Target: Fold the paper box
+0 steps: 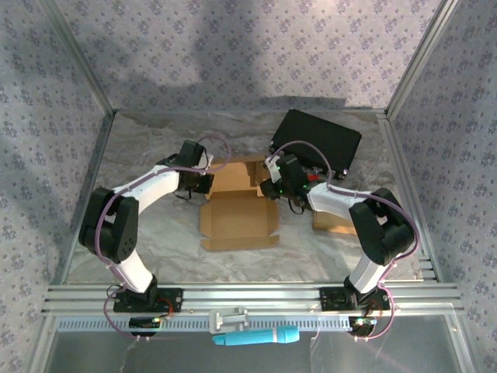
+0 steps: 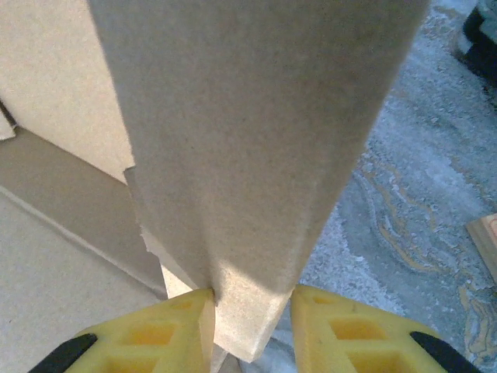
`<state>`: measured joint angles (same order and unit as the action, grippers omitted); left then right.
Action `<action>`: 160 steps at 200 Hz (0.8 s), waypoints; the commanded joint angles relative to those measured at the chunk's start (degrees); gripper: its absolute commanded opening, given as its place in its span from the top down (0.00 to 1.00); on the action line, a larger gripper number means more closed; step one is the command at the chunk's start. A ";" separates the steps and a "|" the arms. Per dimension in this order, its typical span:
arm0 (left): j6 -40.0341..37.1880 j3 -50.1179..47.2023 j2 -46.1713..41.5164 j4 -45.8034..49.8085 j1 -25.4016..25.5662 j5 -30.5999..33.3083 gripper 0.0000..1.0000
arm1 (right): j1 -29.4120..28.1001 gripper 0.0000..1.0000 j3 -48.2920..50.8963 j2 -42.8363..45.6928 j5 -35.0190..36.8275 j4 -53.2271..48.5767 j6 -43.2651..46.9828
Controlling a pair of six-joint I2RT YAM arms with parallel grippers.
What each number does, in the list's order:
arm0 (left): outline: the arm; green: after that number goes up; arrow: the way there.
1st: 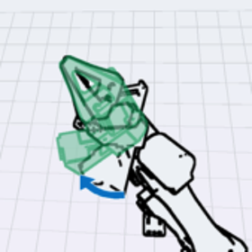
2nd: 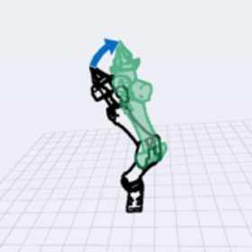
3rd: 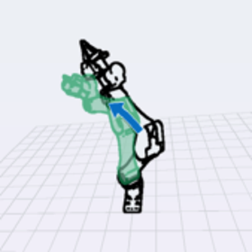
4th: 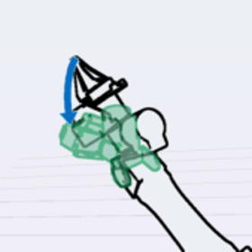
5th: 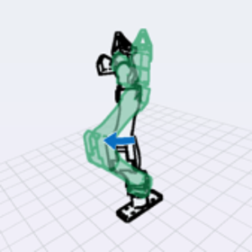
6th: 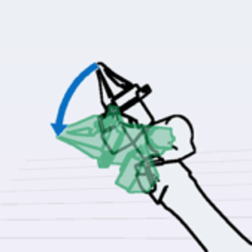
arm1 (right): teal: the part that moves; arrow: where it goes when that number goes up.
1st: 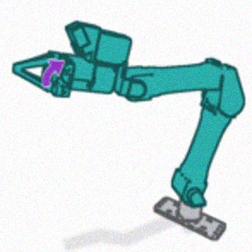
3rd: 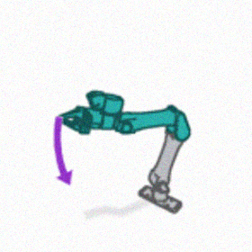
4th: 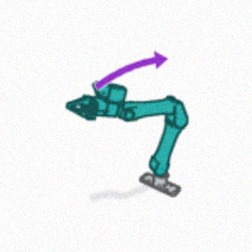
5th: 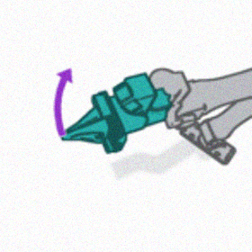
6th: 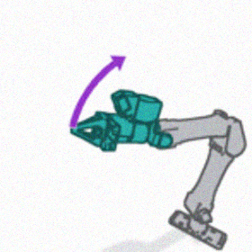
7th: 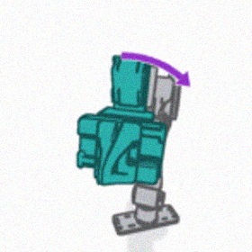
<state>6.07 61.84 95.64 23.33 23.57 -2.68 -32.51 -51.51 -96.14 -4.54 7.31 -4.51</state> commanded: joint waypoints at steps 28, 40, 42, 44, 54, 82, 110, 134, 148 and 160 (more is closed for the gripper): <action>0.27 -7.08 -5.38 -5.80 2.82 5.95 1.00 | -0.52 0.66 1.35 0.67 4.95 8.24 -1.20; 0.65 -8.10 -5.98 -6.67 3.23 6.49 1.00 | -1.07 0.66 1.56 0.62 6.19 8.79 -1.11; 0.67 -8.13 -5.98 -6.71 3.30 6.47 1.00 | -1.24 0.65 1.62 0.61 6.49 8.95 -1.11; 0.69 -8.18 -5.94 -6.72 3.32 6.52 1.00 | -1.24 0.65 1.66 0.62 6.72 9.15 -1.11; 0.83 -8.15 -5.79 -6.30 3.31 6.56 1.00 | -1.78 0.65 1.93 0.54 7.66 10.25 -0.94; 0.79 -7.48 -5.29 -5.50 3.41 6.48 1.00 | -2.53 0.65 2.05 -0.36 10.08 12.38 -0.36; 0.71 -5.69 -4.06 -3.99 3.39 5.39 1.00 | -2.70 0.65 1.69 -1.10 11.53 13.52 0.74; 0.81 -4.20 -2.94 -2.95 3.41 4.10 1.00 | -2.71 0.67 1.16 -1.89 12.62 13.69 1.52; 0.83 -3.28 -2.29 -2.34 3.41 3.61 1.00 | -2.94 0.68 0.80 -2.55 13.14 13.65 1.87; 0.79 -2.67 -1.79 -1.83 3.41 3.15 1.00 | -3.32 0.70 0.38 -3.04 14.38 13.56 2.09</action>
<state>8.01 56.86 92.40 17.63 26.41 2.39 -35.05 -49.76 -97.51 6.33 19.33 -3.99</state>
